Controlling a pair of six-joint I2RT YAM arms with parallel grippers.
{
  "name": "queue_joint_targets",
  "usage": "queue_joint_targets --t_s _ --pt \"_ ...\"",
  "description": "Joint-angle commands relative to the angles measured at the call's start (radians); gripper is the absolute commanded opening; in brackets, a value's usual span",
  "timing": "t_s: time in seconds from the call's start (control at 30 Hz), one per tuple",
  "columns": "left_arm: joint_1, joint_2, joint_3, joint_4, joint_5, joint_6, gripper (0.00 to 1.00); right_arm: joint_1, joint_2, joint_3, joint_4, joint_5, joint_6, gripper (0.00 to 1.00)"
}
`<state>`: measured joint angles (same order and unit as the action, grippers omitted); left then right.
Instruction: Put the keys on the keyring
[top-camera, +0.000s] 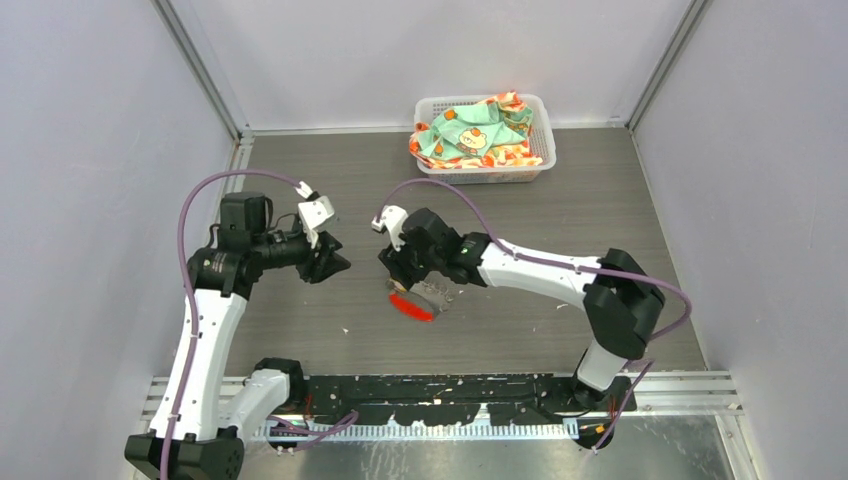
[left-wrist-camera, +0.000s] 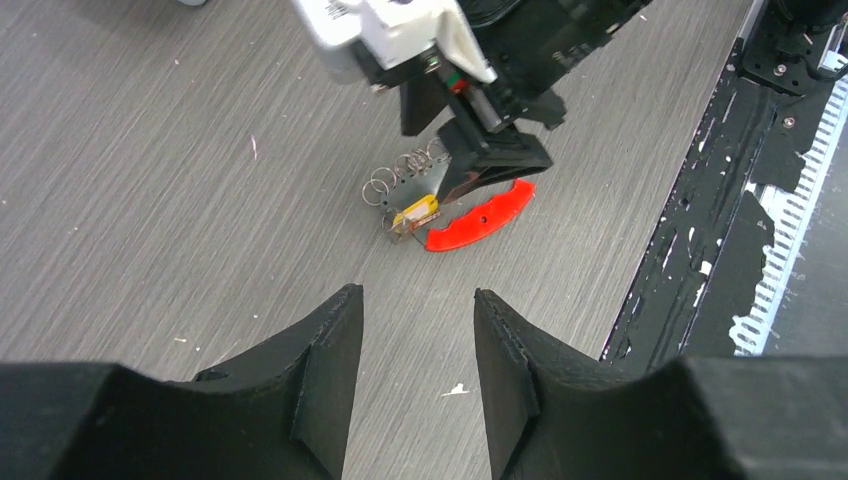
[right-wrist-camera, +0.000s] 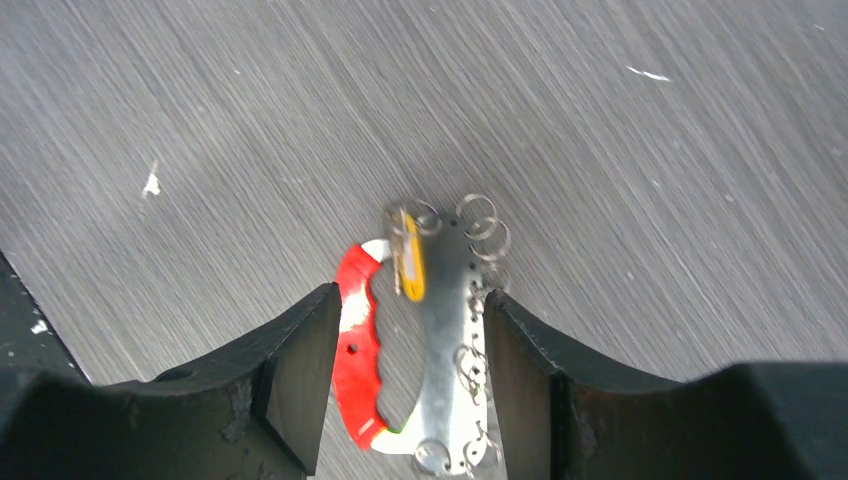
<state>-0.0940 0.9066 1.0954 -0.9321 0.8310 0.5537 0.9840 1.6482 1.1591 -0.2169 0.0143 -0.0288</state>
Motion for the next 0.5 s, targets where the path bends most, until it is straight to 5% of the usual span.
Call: queue_joint_targets --t_s 0.0,0.47 --pt "0.011 0.003 0.018 0.045 0.026 -0.018 0.47 -0.021 0.090 0.071 0.034 -0.146 0.015 0.59" --pt "0.012 0.000 0.008 0.071 0.038 -0.030 0.46 -0.033 0.204 0.058 0.053 -0.188 0.082 0.55"
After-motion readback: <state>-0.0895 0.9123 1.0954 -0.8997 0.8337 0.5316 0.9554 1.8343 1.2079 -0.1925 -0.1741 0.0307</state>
